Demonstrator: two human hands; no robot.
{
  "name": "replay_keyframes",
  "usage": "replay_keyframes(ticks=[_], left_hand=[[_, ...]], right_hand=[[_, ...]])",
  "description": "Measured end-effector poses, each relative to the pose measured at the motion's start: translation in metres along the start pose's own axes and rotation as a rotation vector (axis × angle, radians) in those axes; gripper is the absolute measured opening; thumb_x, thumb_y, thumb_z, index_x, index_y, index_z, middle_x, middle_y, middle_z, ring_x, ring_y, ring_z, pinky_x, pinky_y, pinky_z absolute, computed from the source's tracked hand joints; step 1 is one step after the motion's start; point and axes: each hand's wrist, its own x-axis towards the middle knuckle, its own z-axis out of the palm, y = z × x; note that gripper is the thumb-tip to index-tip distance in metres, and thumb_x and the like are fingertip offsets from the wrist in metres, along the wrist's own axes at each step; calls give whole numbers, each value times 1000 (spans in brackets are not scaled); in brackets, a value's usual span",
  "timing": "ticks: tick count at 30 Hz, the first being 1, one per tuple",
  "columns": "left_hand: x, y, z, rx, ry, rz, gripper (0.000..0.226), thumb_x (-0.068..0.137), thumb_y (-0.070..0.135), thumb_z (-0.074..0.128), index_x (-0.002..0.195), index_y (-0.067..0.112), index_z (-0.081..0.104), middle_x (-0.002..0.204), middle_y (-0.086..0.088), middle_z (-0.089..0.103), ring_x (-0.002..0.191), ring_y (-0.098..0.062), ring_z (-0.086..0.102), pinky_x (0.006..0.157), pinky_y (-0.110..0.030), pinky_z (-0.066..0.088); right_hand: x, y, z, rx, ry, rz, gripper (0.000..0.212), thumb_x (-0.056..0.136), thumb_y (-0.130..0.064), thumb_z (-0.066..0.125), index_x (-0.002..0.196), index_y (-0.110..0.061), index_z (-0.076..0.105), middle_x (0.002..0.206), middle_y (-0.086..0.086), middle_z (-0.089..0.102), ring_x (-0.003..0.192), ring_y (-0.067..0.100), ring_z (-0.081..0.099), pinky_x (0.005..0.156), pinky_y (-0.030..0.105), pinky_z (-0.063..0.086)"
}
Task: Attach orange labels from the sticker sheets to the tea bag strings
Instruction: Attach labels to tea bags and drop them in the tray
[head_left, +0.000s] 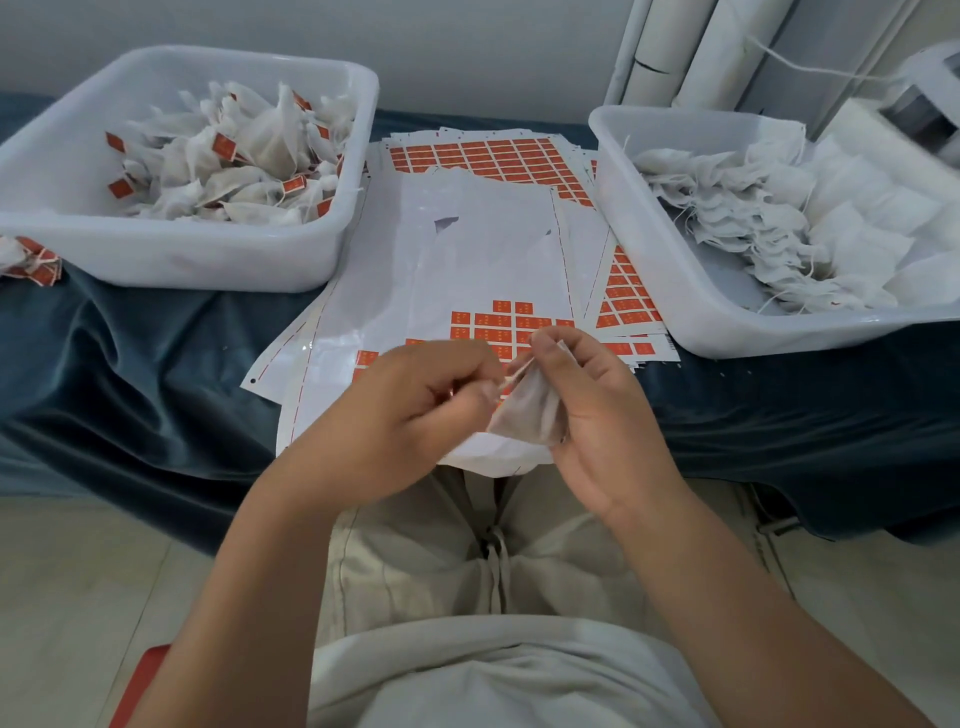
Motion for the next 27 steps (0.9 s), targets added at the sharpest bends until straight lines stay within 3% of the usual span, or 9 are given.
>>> replay_keyframes(ticks=[4, 6, 8, 11, 16, 21, 23, 25, 27], left_hand=[[6, -9, 6, -563, 126, -84, 26, 93, 19, 47, 74, 28, 62, 103, 8, 68, 76, -22, 54, 65, -27, 43], [8, -8, 15, -886, 130, -102, 30, 94, 14, 44, 73, 26, 61, 96, -2, 69, 69, -18, 56, 61, -25, 45], [10, -6, 20, -1058, 135, -125, 27, 93, 12, 43, 71, 22, 57, 78, -2, 59, 64, -17, 53, 60, -24, 46], [12, -7, 21, -1088, 159, -147, 23, 90, 12, 45, 70, 19, 54, 73, 1, 50, 62, -17, 48, 59, -24, 46], [14, -12, 14, -1058, 235, -195, 35, 95, 7, 36, 68, 20, 54, 73, -1, 50, 61, -16, 45, 58, -24, 44], [14, -17, 8, -1031, 285, -217, 34, 95, 8, 38, 69, 21, 55, 74, -1, 52, 60, -17, 44, 57, -25, 44], [14, -18, 3, -1047, 319, -230, 31, 95, 10, 40, 70, 20, 56, 73, -1, 52, 59, -17, 44, 56, -24, 43], [15, -19, 1, -1068, 378, -263, 28, 94, 13, 44, 70, 19, 58, 73, -1, 54, 58, -15, 46, 55, -24, 43], [13, -20, 1, -975, 423, -306, 28, 96, 18, 50, 74, 18, 67, 76, -1, 59, 62, -14, 51, 59, -24, 46]], right_hand=[[0, 1, 2, 10, -40, 18, 9, 97, -34, 71, 95, -27, 76, 92, 2, 73, 90, 15, 70, 84, 37, 59], [-2, 4, 5, -112, -23, -34, 16, 97, -39, 66, 101, -25, 74, 96, 4, 72, 95, 21, 67, 94, 47, 57], [-4, 6, 7, -218, 9, -119, 21, 98, -40, 62, 102, -21, 70, 93, 4, 72, 91, 19, 67, 92, 42, 57], [-5, 5, 8, -296, 60, -235, 20, 103, -36, 57, 95, -21, 65, 80, -4, 65, 78, 11, 62, 77, 26, 53], [-9, 7, 14, -289, 22, -132, 16, 108, -32, 57, 101, -22, 68, 81, -8, 67, 77, 6, 65, 76, 22, 53], [-13, 2, 12, -668, -229, 25, 40, 108, -50, 49, 89, -22, 71, 81, -1, 66, 75, 8, 64, 75, 13, 53], [-15, 1, 8, -674, -310, 92, 43, 108, -55, 46, 85, -26, 68, 83, -8, 66, 82, 2, 65, 79, 19, 56], [-16, -1, 4, -581, -348, 147, 38, 106, -59, 45, 99, -34, 73, 104, -19, 73, 102, -5, 67, 94, 24, 53], [-16, -2, 1, -368, -368, 197, 34, 105, -57, 49, 117, -39, 75, 124, -14, 72, 121, 4, 65, 105, 33, 51]])
